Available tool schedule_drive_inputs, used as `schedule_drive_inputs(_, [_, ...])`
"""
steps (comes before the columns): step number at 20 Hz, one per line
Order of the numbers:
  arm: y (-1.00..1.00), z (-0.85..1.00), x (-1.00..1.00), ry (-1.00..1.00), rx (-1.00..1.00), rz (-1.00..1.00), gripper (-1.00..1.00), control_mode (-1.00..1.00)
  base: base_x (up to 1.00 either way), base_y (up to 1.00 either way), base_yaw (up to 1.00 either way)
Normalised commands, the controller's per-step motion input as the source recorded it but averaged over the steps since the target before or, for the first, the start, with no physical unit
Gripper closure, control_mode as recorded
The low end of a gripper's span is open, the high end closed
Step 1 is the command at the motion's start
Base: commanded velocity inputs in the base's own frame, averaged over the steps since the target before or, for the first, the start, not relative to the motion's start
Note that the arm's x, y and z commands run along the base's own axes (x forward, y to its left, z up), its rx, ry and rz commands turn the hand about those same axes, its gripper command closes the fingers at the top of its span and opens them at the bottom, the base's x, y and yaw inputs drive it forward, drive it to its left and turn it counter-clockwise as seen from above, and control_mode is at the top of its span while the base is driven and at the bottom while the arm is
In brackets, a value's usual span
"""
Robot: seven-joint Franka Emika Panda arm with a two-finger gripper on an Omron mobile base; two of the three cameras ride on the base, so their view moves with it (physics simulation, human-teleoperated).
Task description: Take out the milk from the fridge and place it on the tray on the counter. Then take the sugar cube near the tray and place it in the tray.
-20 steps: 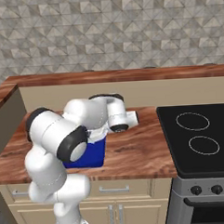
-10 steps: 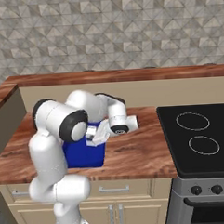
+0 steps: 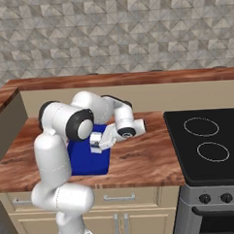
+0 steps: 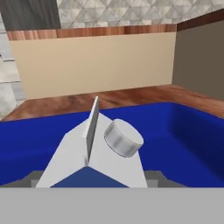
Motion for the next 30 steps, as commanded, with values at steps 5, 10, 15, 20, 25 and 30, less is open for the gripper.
schedule_drive_inputs(5, [0.0, -0.17, -0.01, 0.0, -0.01, 0.0, -1.0, -1.0, 0.0, 0.0, 0.0])
schedule_drive_inputs(10, [0.0, 0.12, -0.1, 0.0, 0.0, 0.0, -1.0, -1.0, 0.0, 0.0, 0.0])
schedule_drive_inputs(15, [0.0, 0.41, -0.03, -0.01, 0.0, 0.0, -1.0, -1.0, 0.0, 0.0, 0.0])
schedule_drive_inputs(20, [0.01, 0.68, -0.03, -0.06, -0.04, 0.0, -1.0, -1.0, 0.0, 0.0, 0.0])
schedule_drive_inputs(25, [0.18, 0.45, -0.01, 0.0, -0.04, 0.0, -1.0, -1.0, 0.0, 0.0, 0.0])
schedule_drive_inputs(30, [0.31, 0.21, -0.28, 0.0, -0.12, 0.0, -1.0, -1.0, 0.0, 0.0, 0.0])
